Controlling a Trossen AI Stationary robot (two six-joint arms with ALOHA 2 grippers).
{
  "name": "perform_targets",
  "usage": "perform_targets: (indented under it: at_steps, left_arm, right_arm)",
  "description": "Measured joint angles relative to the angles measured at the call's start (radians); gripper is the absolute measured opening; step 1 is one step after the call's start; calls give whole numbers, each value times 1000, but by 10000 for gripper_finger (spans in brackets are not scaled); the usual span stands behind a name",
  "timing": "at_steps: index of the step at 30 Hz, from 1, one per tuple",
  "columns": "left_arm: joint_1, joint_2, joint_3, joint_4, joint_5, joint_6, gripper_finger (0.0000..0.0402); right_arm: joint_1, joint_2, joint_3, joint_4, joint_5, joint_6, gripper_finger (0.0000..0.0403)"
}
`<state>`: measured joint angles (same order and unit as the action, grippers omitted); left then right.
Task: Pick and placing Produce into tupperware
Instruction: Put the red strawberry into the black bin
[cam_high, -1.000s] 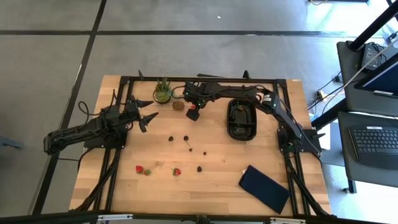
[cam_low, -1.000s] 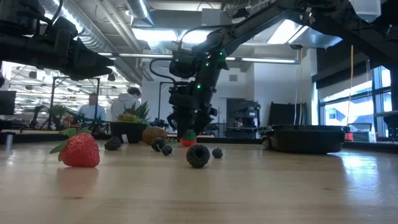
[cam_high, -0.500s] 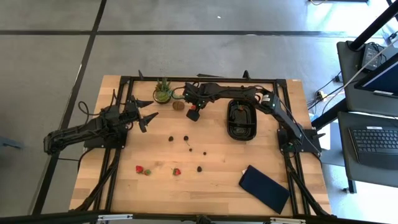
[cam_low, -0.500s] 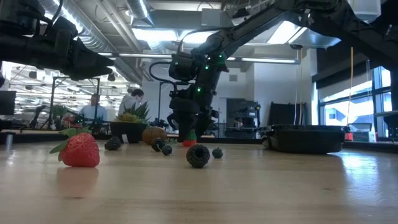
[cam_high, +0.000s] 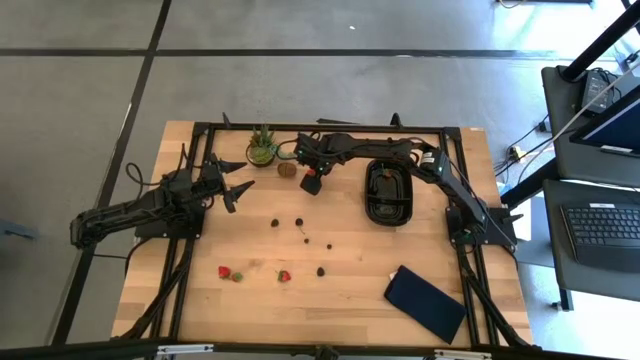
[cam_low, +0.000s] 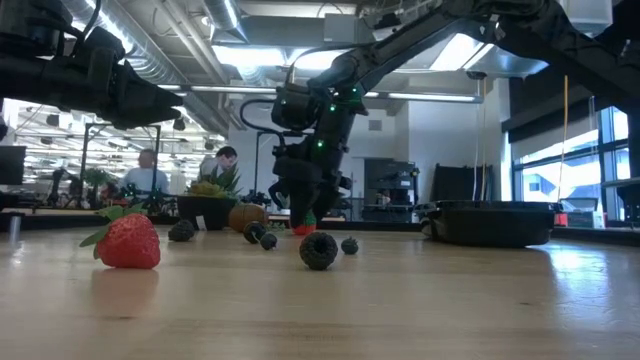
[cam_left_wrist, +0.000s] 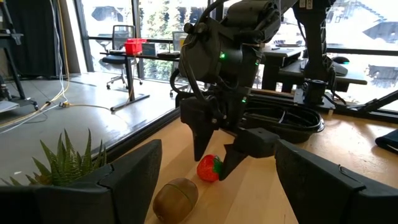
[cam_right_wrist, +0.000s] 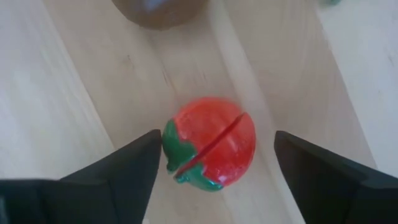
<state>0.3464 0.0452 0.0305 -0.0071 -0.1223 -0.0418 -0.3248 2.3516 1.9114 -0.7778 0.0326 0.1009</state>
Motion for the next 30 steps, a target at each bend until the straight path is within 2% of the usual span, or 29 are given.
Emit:
perform_targets:
  at_steps: [15,21,30]
  left_arm:
    - [0,0,0,0,0,0,302]
    - [0,0,0,0,0,0,302]
    - [0,0,0,0,0,0,302]
  right_arm:
    - [0,0,0,6,-1,-2,249]
    - [-2,13,1,6,-49,-1,232]
    - [-2,19,2,-1,-31,1,196]
